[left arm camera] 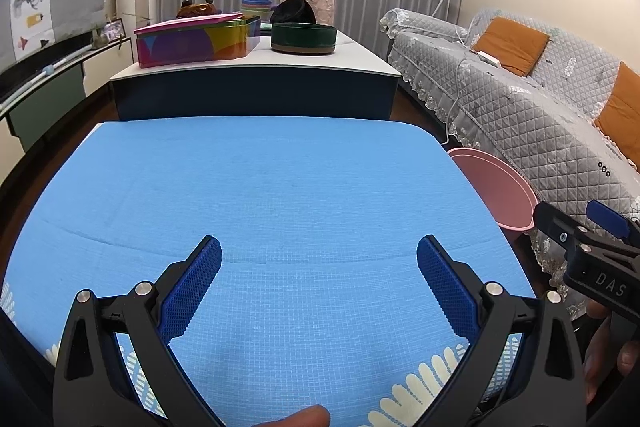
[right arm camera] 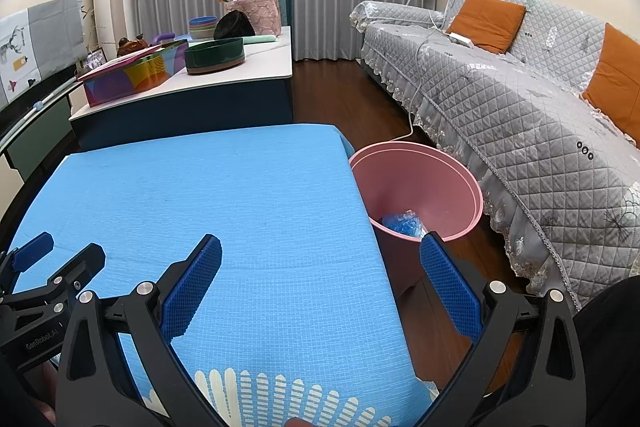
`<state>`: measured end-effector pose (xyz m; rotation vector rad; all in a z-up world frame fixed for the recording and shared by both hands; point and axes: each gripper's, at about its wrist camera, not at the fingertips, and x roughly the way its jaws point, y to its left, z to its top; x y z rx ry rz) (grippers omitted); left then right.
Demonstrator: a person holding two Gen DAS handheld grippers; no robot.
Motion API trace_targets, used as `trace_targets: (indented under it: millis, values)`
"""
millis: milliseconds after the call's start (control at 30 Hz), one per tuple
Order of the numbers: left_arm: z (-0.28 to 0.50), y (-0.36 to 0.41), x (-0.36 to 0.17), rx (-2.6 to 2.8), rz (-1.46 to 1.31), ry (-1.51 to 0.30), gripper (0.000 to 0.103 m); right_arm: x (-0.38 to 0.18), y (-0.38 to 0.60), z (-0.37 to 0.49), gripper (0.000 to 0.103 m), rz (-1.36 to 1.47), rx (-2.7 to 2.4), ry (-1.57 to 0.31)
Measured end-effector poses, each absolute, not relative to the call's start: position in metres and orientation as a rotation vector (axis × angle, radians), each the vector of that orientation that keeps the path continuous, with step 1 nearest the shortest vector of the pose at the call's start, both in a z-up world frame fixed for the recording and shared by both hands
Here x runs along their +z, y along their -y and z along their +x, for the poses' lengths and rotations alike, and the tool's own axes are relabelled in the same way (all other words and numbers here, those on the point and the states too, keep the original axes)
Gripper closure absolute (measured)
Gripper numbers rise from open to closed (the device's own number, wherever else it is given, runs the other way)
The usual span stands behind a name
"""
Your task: Collect trash
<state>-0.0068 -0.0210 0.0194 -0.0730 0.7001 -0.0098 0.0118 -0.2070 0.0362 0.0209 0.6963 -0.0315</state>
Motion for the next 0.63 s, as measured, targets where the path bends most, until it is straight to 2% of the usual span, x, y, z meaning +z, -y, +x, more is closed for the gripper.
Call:
trace_targets:
  millis: [633]
  values:
    - [-0.0041, 0.0188, 0.0161, -0.018, -0.089, -0.709, 0.008, 0.0364, 0.2068, 0.0117, 0.005, 0.021, -0.031, -0.697]
